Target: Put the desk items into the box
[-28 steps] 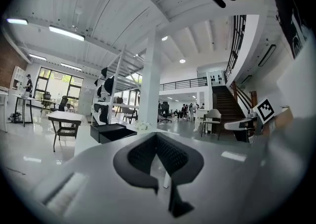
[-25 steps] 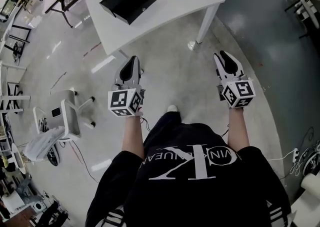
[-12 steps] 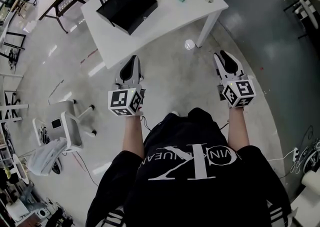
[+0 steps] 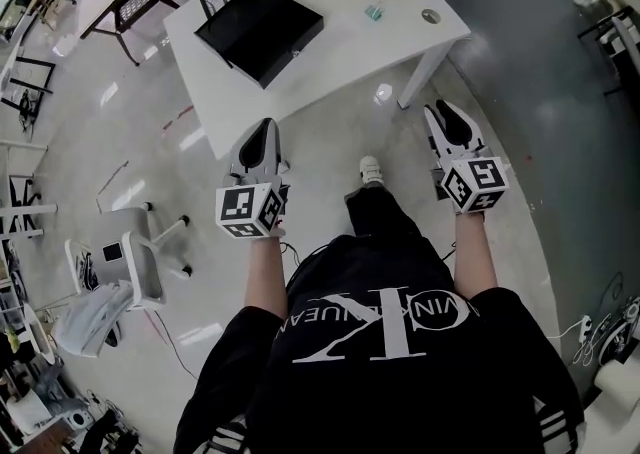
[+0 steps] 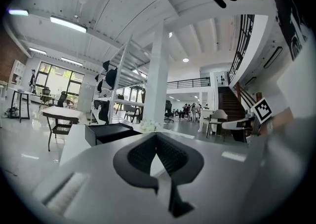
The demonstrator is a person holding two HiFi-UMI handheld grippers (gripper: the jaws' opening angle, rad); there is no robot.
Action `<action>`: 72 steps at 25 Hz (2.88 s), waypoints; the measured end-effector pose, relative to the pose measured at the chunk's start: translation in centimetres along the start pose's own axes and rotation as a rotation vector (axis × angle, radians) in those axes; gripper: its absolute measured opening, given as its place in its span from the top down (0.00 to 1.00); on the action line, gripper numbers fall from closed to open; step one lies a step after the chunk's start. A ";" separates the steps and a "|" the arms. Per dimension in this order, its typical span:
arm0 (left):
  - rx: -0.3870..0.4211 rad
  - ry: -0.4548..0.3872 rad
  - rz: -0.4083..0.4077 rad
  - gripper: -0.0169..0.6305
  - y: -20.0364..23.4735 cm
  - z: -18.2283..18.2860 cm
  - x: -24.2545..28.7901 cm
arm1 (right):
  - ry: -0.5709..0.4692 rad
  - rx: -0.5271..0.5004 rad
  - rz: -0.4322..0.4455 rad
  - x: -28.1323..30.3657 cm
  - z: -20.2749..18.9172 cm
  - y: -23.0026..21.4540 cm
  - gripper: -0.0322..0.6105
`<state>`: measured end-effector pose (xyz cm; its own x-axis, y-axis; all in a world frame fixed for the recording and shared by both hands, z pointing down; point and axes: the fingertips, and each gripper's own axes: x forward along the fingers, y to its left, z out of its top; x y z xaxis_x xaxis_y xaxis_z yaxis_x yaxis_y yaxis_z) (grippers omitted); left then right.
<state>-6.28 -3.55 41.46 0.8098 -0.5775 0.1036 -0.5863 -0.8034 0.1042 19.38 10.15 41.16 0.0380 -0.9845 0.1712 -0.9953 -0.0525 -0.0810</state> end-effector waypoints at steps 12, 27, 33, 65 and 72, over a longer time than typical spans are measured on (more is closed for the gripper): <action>-0.002 -0.035 0.034 0.96 2.9 3.0 11.4 | 0.004 -0.016 0.093 12.9 3.5 -6.0 0.79; -0.047 0.015 0.060 0.96 3.1 1.6 21.8 | 0.132 -0.013 0.186 22.7 2.0 -12.0 0.79; -0.052 0.038 0.062 0.96 2.8 0.4 24.9 | 0.222 -0.021 0.228 26.3 -0.2 -13.2 0.79; -0.067 0.137 0.088 0.96 4.2 -2.9 29.2 | 0.564 0.151 0.276 35.4 -7.7 -13.6 0.80; -0.073 0.131 0.100 0.96 4.4 -3.0 28.8 | 0.533 0.204 0.290 35.5 -7.2 -13.3 0.90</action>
<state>14.35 -23.32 47.83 0.7405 -0.6260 0.2443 -0.6674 -0.7278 0.1580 33.31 -22.87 55.42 -0.3314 -0.7481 0.5749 -0.9199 0.1208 -0.3731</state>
